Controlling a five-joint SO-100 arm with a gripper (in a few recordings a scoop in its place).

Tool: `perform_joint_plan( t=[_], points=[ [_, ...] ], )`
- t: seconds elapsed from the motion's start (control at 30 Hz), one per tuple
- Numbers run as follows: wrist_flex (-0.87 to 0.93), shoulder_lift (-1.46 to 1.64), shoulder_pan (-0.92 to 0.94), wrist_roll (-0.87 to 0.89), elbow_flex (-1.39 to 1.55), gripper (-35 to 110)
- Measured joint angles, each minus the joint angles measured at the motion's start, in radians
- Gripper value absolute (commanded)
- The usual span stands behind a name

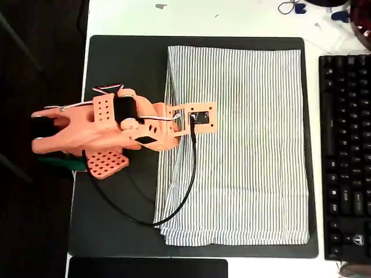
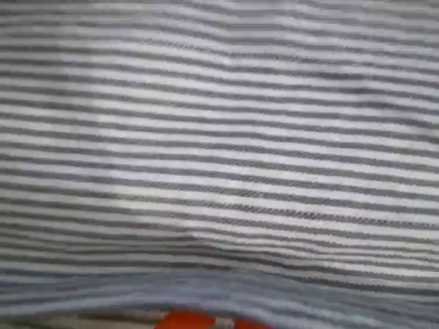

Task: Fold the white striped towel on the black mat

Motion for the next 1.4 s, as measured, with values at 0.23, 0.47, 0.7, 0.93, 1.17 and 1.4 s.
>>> perform_joint_plan(
  t=[0.23,0.47,0.7,0.93,1.17,1.4],
  points=[
    [0.129,-0.218,-0.066,0.015,-0.27,0],
    [0.224,-0.466,-0.201,0.137,-0.595,0],
    [0.127,-0.764,-0.367,0.272,-0.79,1],
    [-0.192,-1.135,-0.465,0.38,-0.888,8],
    [-0.281,-1.569,-0.528,0.437,-1.178,18],
    [-0.244,-1.85,-0.529,0.451,-1.424,23]
  ],
)
